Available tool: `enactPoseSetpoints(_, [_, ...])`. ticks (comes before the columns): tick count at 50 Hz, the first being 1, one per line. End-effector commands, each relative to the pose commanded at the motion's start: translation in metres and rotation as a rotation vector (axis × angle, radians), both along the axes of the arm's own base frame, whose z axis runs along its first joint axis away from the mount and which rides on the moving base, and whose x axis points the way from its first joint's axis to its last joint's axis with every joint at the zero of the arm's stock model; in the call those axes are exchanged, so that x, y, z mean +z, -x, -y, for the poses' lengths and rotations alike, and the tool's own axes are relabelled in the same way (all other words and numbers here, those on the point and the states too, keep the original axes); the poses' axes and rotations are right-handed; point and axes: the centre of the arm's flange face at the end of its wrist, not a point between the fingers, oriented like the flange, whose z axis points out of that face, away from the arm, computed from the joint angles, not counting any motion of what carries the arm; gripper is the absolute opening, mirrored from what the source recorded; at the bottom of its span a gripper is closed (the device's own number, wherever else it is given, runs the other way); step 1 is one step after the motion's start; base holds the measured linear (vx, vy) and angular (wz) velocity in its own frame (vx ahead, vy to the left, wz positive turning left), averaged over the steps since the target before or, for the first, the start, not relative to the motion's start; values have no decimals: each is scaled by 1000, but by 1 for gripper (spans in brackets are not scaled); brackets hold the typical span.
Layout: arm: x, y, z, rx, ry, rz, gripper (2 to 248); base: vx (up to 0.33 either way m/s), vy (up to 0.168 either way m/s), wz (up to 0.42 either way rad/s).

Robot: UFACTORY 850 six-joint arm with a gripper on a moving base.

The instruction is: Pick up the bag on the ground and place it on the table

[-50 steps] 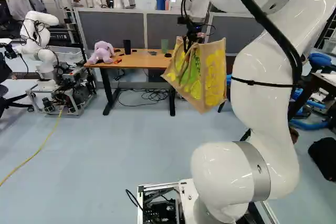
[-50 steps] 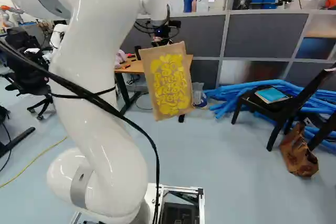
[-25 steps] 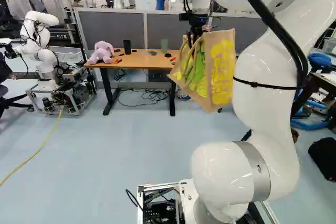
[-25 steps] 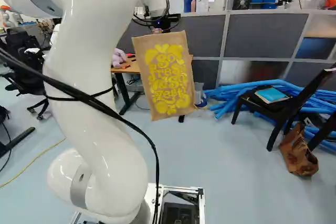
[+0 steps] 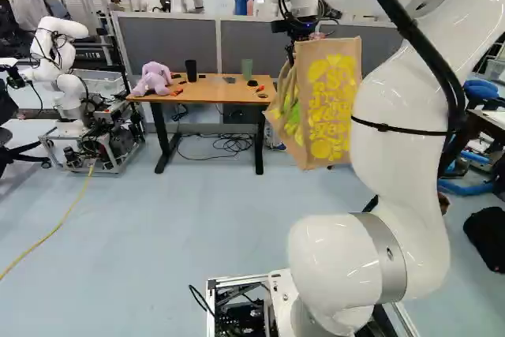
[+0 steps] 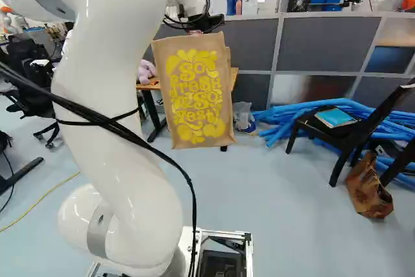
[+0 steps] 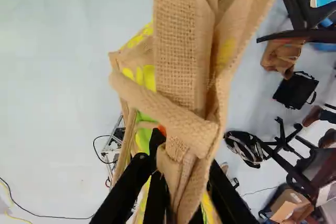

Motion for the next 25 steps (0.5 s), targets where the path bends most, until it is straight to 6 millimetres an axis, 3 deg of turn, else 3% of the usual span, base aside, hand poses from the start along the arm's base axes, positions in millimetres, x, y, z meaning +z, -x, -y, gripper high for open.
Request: enactPoseSetpoints(25, [29, 13, 1, 5, 29, 46, 33, 0, 0, 0])
